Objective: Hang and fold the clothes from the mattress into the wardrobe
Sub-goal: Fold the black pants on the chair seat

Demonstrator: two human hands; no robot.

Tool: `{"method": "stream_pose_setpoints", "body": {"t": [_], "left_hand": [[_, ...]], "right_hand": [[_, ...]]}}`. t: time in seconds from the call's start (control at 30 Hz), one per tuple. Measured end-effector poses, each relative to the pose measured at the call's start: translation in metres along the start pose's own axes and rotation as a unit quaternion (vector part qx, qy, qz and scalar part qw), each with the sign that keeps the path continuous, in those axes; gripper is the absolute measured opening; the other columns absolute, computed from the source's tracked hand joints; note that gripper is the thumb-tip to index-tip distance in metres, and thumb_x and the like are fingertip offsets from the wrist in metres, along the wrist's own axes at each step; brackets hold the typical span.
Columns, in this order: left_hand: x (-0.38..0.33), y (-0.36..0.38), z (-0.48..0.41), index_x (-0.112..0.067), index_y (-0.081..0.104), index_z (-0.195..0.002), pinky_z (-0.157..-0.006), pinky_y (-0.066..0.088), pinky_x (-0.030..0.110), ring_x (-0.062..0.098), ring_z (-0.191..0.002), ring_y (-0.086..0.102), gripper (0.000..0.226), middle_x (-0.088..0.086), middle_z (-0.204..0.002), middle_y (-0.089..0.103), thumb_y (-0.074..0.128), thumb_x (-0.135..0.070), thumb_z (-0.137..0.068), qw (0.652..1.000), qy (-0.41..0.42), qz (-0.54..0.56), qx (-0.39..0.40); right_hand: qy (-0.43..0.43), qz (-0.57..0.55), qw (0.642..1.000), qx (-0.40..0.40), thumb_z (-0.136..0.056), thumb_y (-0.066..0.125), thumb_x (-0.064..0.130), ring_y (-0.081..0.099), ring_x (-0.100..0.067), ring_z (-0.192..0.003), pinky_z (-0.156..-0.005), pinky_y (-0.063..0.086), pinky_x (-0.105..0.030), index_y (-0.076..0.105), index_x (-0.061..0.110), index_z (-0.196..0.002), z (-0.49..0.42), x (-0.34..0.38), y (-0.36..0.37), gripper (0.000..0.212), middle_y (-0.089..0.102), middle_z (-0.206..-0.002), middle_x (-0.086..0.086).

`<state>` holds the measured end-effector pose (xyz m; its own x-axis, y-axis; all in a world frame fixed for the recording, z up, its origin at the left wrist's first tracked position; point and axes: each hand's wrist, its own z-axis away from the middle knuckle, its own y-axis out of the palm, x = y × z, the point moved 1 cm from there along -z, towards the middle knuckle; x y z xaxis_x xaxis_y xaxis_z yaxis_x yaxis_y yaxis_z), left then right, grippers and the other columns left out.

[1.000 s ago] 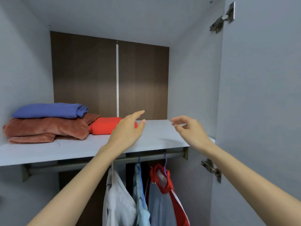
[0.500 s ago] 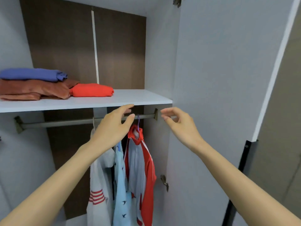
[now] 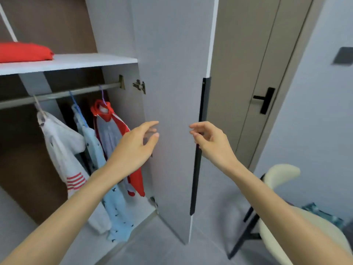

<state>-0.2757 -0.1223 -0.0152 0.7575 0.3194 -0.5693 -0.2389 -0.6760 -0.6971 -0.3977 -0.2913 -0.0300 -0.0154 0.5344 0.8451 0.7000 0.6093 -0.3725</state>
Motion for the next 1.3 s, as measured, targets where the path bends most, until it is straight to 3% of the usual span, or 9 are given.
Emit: {"method": "stream_pose_setpoints", "body": {"t": [0.2, 0.33, 0.43, 0.57, 0.7, 0.97, 1.17, 1.3], "left_hand": [[-0.051, 0.080, 0.029, -0.024, 0.050, -0.133, -0.101, 0.041, 0.034, 0.014, -0.116, 0.056, 0.037, -0.006, -0.122, 0.061, 0.049, -0.025, -0.096, 0.993, 0.042, 0.036, 0.108], [-0.100, 0.145, 0.045, -0.026, 0.046, -0.136, -0.099, 0.042, 0.033, 0.013, -0.118, 0.054, 0.040, -0.008, -0.124, 0.059, 0.048, -0.029, -0.097, 0.976, 0.086, 0.058, 0.191], [-0.145, 0.195, 0.060, -0.026, 0.044, -0.138, -0.095, 0.041, 0.029, 0.009, -0.118, 0.052, 0.040, -0.009, -0.125, 0.057, 0.046, -0.029, -0.098, 0.960, 0.119, 0.078, 0.243], [-0.211, 0.265, 0.084, -0.024, 0.045, -0.137, -0.096, 0.044, 0.036, 0.014, -0.119, 0.052, 0.040, -0.004, -0.126, 0.058, 0.047, -0.027, -0.098, 0.930, 0.167, 0.099, 0.312], [-0.274, 0.337, 0.111, -0.021, 0.045, -0.138, -0.098, 0.044, 0.038, 0.017, -0.116, 0.054, 0.041, -0.001, -0.126, 0.059, 0.048, -0.027, -0.097, 0.903, 0.193, 0.106, 0.369], [-0.375, 0.475, 0.164, -0.025, 0.047, -0.135, -0.094, 0.045, 0.035, 0.017, -0.109, 0.057, 0.039, -0.006, -0.121, 0.060, 0.048, -0.029, -0.096, 0.863, 0.229, 0.072, 0.445], [-0.411, 0.561, 0.200, -0.023, 0.048, -0.134, -0.093, 0.042, 0.031, 0.019, -0.109, 0.057, 0.039, -0.005, -0.121, 0.061, 0.048, -0.024, -0.096, 0.832, 0.220, 0.046, 0.508], [-0.422, 0.620, 0.219, -0.019, 0.045, -0.137, -0.094, 0.039, 0.030, 0.022, -0.111, 0.055, 0.042, -0.001, -0.123, 0.058, 0.048, -0.022, -0.096, 0.801, 0.219, 0.027, 0.557]], "right_hand": [[0.065, 0.076, 0.991, -0.089, -0.094, 0.053, 0.019, 0.058, -0.014, -0.078, -0.068, 0.043, -0.019, 0.063, 0.035, -0.102, 0.096, -0.039, -0.086, 0.021, 0.067, -0.100, 0.015], [0.136, 0.093, 0.974, -0.156, -0.095, 0.050, 0.016, 0.059, -0.015, -0.078, -0.068, 0.048, -0.022, 0.063, 0.028, -0.107, 0.158, -0.063, -0.155, 0.021, 0.067, -0.101, 0.008], [0.181, 0.119, 0.957, -0.191, -0.095, 0.050, 0.013, 0.060, -0.001, -0.077, -0.072, 0.048, -0.018, 0.062, 0.024, -0.111, 0.207, -0.084, -0.202, 0.023, 0.066, -0.106, 0.005], [0.227, 0.137, 0.929, -0.257, -0.093, 0.052, 0.013, 0.061, -0.005, -0.083, -0.080, 0.052, -0.028, 0.063, 0.023, -0.111, 0.268, -0.114, -0.263, 0.023, 0.066, -0.105, 0.009], [0.275, 0.154, 0.900, -0.301, -0.091, 0.054, 0.012, 0.059, -0.006, -0.080, -0.072, 0.044, -0.012, 0.065, 0.021, -0.109, 0.326, -0.148, -0.324, 0.023, 0.067, -0.101, 0.007], [0.359, 0.157, 0.862, -0.321, -0.092, 0.052, 0.008, 0.057, -0.006, -0.094, -0.078, 0.040, -0.015, 0.063, 0.016, -0.115, 0.428, -0.227, -0.424, 0.027, 0.064, -0.108, 0.006], [0.461, 0.144, 0.817, -0.316, -0.091, 0.052, 0.006, 0.058, -0.016, -0.105, -0.094, 0.046, -0.029, 0.062, 0.014, -0.115, 0.488, -0.298, -0.468, 0.028, 0.064, -0.113, 0.000], [0.524, 0.134, 0.780, -0.314, -0.091, 0.052, 0.007, 0.056, -0.018, -0.111, -0.096, 0.044, -0.031, 0.061, 0.013, -0.117, 0.522, -0.345, -0.486, 0.029, 0.062, -0.119, -0.003]]}}
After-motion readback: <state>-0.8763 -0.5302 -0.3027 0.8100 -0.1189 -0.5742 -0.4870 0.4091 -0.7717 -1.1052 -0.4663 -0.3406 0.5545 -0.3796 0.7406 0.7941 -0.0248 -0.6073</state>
